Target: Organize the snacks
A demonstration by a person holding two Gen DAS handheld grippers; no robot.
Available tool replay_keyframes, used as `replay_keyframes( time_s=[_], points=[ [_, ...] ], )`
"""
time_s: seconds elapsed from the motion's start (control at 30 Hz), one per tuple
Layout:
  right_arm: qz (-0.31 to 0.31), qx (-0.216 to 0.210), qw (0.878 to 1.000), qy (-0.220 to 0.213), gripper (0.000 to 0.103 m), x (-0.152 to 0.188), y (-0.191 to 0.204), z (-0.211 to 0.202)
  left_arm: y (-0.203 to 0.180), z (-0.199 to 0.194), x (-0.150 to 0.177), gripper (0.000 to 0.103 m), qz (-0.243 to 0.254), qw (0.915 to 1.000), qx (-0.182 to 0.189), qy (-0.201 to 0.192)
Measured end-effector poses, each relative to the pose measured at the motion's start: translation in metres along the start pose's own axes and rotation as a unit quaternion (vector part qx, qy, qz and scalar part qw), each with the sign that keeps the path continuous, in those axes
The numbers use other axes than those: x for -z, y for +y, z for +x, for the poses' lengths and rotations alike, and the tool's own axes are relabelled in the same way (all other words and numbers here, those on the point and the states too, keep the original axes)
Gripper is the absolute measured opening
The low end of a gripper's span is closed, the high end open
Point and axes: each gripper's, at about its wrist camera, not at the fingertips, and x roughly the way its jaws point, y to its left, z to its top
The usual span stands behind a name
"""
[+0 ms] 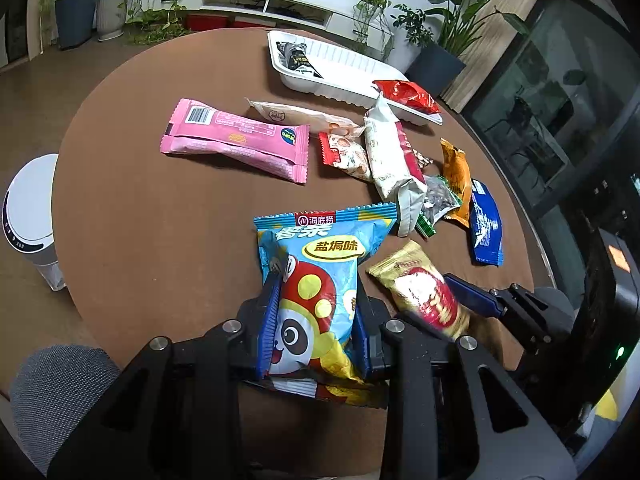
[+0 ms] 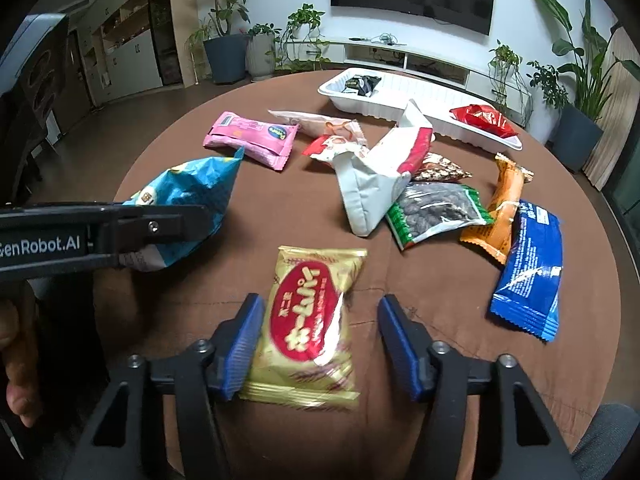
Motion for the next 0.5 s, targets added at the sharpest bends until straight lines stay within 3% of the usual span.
replay_keyframes(
  time_s=[0.07,0.17,0.5],
  points=[
    [0.001,0.001,1.000,0.005,0.043,-0.001,-0.004,0.000,-0.002,0.001,0.000,0.030,0.003,1.0000,-0.003,0.000],
    [-0.003,0.003,1.000,0.013,0.035,-0.004,-0.008,0.000,-0.003,0.002,0.000,0.030,0.009,0.9999,-0.006,0.001],
    [0.019,-0.027,0.999,0.022,0.032,-0.004,-0.021,-0.005,-0.006,0.003,0.000,0.030,0.014,0.9999,0.001,0.002]
  ],
)
